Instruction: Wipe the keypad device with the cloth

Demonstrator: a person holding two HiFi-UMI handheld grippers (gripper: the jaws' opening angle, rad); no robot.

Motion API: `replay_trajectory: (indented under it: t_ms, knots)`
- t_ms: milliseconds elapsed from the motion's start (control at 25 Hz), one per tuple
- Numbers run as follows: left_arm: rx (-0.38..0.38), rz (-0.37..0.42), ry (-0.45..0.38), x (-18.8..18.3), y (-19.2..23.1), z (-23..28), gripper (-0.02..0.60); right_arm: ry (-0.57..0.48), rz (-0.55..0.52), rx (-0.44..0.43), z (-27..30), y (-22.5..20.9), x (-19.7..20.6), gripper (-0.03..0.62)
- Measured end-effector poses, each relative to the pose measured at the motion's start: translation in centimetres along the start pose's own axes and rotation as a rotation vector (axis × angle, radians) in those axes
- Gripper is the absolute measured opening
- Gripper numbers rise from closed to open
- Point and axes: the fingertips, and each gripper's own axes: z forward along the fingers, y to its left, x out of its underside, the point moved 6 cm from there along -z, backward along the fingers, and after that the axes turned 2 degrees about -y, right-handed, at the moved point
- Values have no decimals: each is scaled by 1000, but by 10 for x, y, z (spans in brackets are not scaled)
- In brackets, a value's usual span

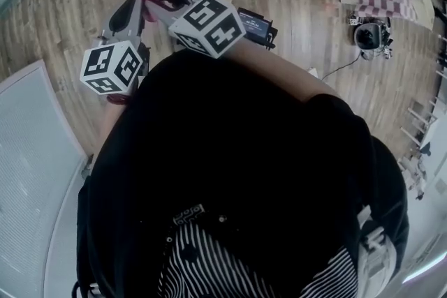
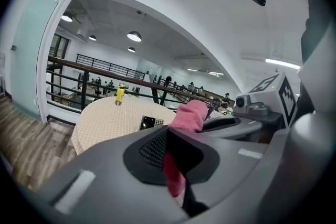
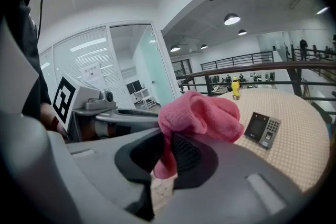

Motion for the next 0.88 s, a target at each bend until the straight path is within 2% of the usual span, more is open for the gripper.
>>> replay_trajectory:
  t_ms: [240, 560, 880]
  knots:
    - [-40, 10, 4, -26, 2, 50, -2, -5, 4, -39, 4, -54, -25, 46]
    - [-60, 38, 38, -44, -1, 112, -2, -11, 34, -68, 5, -119, -38, 46]
    - [-56, 38, 70, -46, 4, 143, -2, -13, 90, -79, 14, -152, -37, 46]
